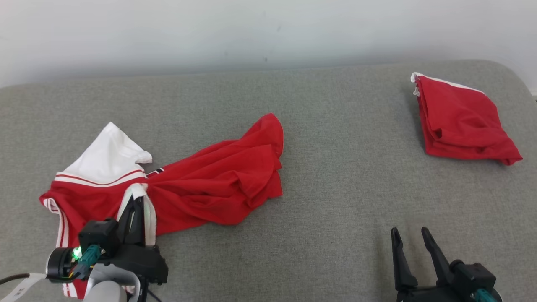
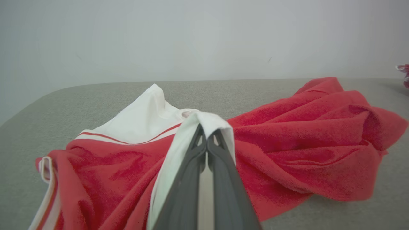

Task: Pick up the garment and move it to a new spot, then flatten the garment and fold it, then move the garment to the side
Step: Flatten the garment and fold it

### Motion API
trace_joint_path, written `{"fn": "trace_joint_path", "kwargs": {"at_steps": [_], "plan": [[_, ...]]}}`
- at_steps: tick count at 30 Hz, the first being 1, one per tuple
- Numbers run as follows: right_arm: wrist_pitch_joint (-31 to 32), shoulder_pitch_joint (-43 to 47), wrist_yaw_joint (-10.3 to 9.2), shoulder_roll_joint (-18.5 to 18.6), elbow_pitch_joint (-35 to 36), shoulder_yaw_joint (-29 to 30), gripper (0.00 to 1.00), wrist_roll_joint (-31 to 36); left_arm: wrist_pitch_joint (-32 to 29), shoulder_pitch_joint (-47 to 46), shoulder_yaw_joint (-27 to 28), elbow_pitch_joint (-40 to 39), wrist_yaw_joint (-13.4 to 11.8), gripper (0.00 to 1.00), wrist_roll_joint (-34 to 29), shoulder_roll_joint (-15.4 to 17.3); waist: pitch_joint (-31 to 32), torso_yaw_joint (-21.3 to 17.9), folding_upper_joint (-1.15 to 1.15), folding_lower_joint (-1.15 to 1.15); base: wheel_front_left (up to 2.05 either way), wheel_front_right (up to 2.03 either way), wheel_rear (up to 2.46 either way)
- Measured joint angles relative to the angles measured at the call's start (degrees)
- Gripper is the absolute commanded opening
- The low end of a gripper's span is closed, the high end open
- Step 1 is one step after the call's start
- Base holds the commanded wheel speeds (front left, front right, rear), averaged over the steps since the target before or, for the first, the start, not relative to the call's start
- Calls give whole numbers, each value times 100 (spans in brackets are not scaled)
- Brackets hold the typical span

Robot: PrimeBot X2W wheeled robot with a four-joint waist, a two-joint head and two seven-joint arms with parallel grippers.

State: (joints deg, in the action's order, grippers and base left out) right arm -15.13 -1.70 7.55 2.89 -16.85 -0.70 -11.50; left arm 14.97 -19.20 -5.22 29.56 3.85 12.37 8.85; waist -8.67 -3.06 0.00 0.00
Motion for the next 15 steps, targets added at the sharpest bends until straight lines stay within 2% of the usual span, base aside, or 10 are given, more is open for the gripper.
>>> {"fn": "trace_joint_path", "kwargs": {"at_steps": [7,15], "plan": [[0,215,0,-3,-31,-18,100,-74,-131,371,-168,-935,125,0,35,16,208,179,0,0,0,0,0],[-1,321,0,-2,-32,-35,100,-155,-1228,1442,-831,-2609,222,0,70,45,382,473,0,0,0,0,0]]}}
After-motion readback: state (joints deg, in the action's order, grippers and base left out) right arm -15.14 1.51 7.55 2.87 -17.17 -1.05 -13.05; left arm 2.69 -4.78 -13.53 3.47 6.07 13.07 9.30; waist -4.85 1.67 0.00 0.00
